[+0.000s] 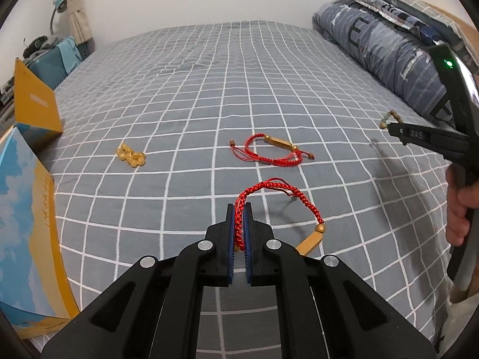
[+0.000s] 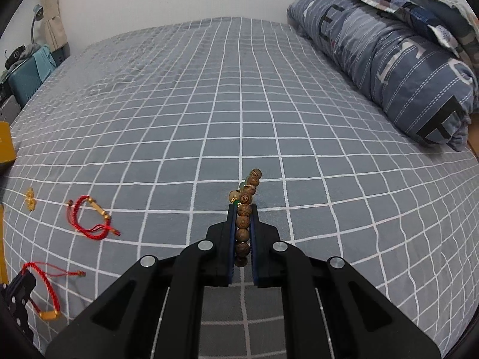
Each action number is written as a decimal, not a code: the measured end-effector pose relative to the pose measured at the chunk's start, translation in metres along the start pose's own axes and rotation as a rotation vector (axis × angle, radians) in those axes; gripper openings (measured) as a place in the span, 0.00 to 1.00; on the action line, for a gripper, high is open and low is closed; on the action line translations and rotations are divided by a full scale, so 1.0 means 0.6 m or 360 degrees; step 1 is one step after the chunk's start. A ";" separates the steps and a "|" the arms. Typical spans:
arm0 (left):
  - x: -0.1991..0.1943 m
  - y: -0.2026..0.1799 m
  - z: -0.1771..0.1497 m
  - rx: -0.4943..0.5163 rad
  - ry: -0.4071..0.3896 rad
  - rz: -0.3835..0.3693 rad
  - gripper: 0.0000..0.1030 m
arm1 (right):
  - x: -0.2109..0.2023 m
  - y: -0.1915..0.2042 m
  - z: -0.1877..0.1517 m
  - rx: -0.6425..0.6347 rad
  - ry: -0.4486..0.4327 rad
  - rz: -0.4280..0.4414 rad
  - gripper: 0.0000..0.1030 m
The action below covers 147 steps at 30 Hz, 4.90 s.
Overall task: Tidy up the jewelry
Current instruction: 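Carry the red string and wooden bead bracelets with both tools into the white box, then open the left tool to drop the red string bracelet while the right tool drops the wooden one, then move both open tools back over the amber beads and red string bracelet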
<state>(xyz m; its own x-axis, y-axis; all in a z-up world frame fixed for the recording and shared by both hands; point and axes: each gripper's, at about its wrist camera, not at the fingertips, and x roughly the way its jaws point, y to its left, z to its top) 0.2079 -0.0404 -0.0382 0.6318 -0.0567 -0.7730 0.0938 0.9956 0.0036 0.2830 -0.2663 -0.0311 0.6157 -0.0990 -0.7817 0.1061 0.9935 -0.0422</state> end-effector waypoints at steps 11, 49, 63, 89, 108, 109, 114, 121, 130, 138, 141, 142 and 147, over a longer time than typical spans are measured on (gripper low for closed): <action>-0.026 0.035 0.016 -0.0041 -0.0093 0.0068 0.04 | -0.058 0.031 -0.028 -0.0016 -0.0070 0.0019 0.07; -0.254 0.245 -0.001 -0.0326 -0.0283 0.0220 0.05 | -0.280 0.305 -0.063 -0.0348 -0.0270 0.0290 0.07; -0.336 0.473 -0.091 -0.0592 -0.0240 0.0472 0.05 | -0.358 0.577 -0.101 -0.0676 -0.0325 0.0541 0.07; -0.272 0.618 -0.182 -0.0818 0.0098 0.0613 0.05 | -0.308 0.818 -0.199 -0.1021 -0.0036 0.0669 0.07; -0.280 0.629 -0.178 -0.0825 0.0137 0.0658 0.43 | -0.304 0.812 -0.191 -0.0954 0.0025 0.0714 0.52; -0.286 0.627 -0.176 -0.0822 0.0116 0.0676 0.44 | -0.311 0.805 -0.186 -0.0927 -0.0001 0.0721 0.61; -0.301 0.623 -0.168 -0.0816 0.0085 0.0734 0.65 | -0.335 0.783 -0.168 -0.0870 -0.0106 0.0721 0.82; -0.324 0.618 -0.167 -0.0827 0.0005 0.0768 0.87 | -0.341 0.748 -0.147 -0.0786 -0.0167 0.0694 0.93; -0.334 0.589 -0.157 -0.0798 -0.0064 0.0756 0.93 | -0.348 0.710 -0.144 -0.0773 -0.0219 0.0677 0.93; -0.323 0.525 -0.113 -0.0744 -0.0128 0.0707 0.95 | -0.337 0.617 -0.112 -0.0673 -0.0231 0.0621 0.93; -0.316 0.492 -0.087 -0.0719 -0.0153 0.0667 0.95 | -0.334 0.571 -0.092 -0.0637 -0.0250 0.0587 0.93; -0.314 0.481 -0.079 -0.0709 -0.0163 0.0650 0.95 | -0.332 0.550 -0.084 -0.0618 -0.0262 0.0571 0.93; -0.293 0.409 -0.022 -0.0633 -0.0214 0.0568 0.94 | -0.316 0.459 -0.055 -0.0527 -0.0286 0.0497 0.93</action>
<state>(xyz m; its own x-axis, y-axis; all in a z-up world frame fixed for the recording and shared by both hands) 0.1098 0.2146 0.0906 0.6663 0.3065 -0.6797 -0.4260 0.9047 -0.0097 0.1700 0.0280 0.0851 0.7069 0.2272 -0.6698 -0.3410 0.9392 -0.0413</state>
